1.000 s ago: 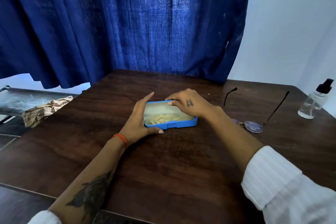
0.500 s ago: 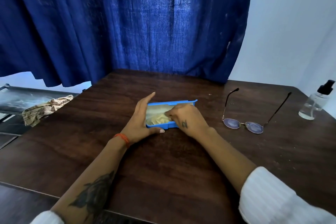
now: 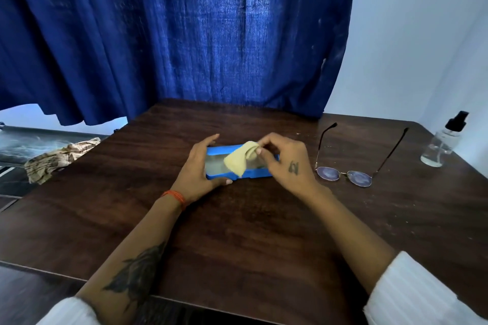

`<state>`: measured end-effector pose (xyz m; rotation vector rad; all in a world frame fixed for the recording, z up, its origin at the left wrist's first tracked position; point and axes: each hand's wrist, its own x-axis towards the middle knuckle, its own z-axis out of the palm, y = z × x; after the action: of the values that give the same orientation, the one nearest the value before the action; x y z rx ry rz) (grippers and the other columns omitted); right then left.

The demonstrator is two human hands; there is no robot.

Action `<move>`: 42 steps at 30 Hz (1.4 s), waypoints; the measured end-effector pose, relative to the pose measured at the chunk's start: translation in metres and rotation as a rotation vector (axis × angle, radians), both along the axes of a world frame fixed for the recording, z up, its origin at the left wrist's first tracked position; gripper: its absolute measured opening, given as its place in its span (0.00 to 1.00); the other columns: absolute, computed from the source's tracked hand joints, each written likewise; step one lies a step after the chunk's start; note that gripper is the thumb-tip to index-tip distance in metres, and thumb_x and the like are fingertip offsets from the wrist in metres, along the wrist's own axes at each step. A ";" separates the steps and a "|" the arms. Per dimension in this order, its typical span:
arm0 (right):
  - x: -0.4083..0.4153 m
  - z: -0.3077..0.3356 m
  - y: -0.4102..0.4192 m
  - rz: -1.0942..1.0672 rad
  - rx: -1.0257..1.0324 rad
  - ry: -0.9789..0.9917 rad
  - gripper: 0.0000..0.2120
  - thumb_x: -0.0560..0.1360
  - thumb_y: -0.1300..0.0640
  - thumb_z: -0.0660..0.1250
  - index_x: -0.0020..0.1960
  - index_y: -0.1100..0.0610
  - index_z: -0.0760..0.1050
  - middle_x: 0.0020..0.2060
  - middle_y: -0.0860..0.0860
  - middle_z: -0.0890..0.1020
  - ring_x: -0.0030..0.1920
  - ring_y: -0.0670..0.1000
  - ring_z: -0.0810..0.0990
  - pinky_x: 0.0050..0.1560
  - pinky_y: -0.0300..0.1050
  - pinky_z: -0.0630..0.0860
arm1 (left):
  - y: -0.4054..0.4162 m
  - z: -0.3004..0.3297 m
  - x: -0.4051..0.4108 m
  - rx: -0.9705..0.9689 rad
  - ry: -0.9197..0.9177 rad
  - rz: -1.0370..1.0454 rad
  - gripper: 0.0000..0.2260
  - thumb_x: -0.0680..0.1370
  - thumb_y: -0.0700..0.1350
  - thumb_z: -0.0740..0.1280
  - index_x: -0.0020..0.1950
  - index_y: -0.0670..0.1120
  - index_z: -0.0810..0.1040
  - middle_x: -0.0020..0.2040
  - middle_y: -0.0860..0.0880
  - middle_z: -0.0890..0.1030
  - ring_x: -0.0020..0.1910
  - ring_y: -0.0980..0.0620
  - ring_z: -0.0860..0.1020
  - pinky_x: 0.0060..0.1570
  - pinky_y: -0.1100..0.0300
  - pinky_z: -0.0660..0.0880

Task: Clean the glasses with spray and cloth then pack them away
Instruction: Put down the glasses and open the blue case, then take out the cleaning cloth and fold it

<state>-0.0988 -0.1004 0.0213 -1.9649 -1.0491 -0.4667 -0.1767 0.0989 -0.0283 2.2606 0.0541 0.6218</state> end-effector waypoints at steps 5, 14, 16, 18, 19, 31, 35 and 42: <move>-0.006 0.006 -0.031 0.091 0.242 0.522 0.02 0.73 0.62 0.67 0.43 0.57 0.78 0.34 0.49 0.81 0.34 0.39 0.77 0.35 0.31 0.72 | -0.003 0.002 -0.004 0.114 -0.023 0.065 0.35 0.63 0.50 0.78 0.67 0.50 0.67 0.66 0.49 0.68 0.64 0.54 0.66 0.69 0.50 0.65; -0.016 -0.006 -0.067 0.184 0.233 1.106 0.04 0.75 0.62 0.65 0.45 0.59 0.80 0.30 0.47 0.83 0.28 0.39 0.78 0.26 0.32 0.72 | -0.044 0.019 -0.019 0.394 -0.427 0.071 0.25 0.72 0.55 0.66 0.62 0.42 0.73 0.62 0.45 0.75 0.68 0.48 0.67 0.70 0.55 0.62; -0.018 -0.004 -0.068 0.185 0.228 1.143 0.04 0.75 0.62 0.66 0.46 0.59 0.79 0.30 0.48 0.83 0.27 0.41 0.78 0.25 0.32 0.73 | -0.069 0.021 -0.021 0.326 -0.385 -0.056 0.26 0.71 0.58 0.68 0.62 0.43 0.74 0.60 0.47 0.75 0.63 0.51 0.71 0.64 0.55 0.68; -0.019 -0.003 -0.067 0.205 0.249 1.168 0.03 0.74 0.64 0.66 0.45 0.60 0.79 0.31 0.50 0.83 0.28 0.42 0.79 0.27 0.32 0.74 | -0.093 0.021 -0.022 0.203 -0.247 -0.178 0.29 0.67 0.59 0.72 0.63 0.46 0.72 0.59 0.51 0.75 0.60 0.56 0.72 0.61 0.60 0.70; -0.019 -0.002 -0.067 0.216 0.263 1.178 0.03 0.74 0.64 0.66 0.45 0.61 0.78 0.31 0.51 0.83 0.28 0.44 0.79 0.27 0.33 0.75 | -0.103 0.020 -0.021 0.141 -0.202 -0.206 0.29 0.65 0.57 0.74 0.62 0.48 0.73 0.57 0.54 0.76 0.58 0.60 0.73 0.59 0.65 0.70; -0.010 0.001 -0.085 0.353 0.088 1.379 0.15 0.68 0.55 0.69 0.52 0.62 0.79 0.34 0.49 0.83 0.32 0.42 0.79 0.30 0.33 0.75 | -0.101 0.016 -0.016 -0.701 0.251 -0.315 0.14 0.69 0.52 0.68 0.44 0.43 0.83 0.39 0.46 0.85 0.32 0.52 0.82 0.30 0.64 0.77; -0.009 -0.005 -0.088 0.235 -0.056 1.172 0.06 0.71 0.65 0.69 0.46 0.57 0.79 0.36 0.50 0.82 0.36 0.44 0.79 0.36 0.34 0.75 | -0.102 0.016 -0.016 -0.755 0.234 -0.298 0.15 0.73 0.49 0.65 0.47 0.38 0.82 0.40 0.42 0.85 0.36 0.49 0.82 0.35 0.60 0.80; -0.009 -0.011 -0.094 0.122 -0.006 1.044 0.06 0.75 0.56 0.66 0.48 0.56 0.80 0.40 0.54 0.82 0.40 0.48 0.79 0.42 0.42 0.77 | -0.107 0.019 -0.019 -0.306 -0.033 -0.114 0.08 0.76 0.44 0.65 0.46 0.44 0.83 0.43 0.45 0.83 0.41 0.57 0.77 0.43 0.67 0.72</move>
<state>-0.1073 -0.1942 0.0103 -1.7476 -0.4656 0.5959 -0.1959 -0.0078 -0.0094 1.9429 0.0031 0.5498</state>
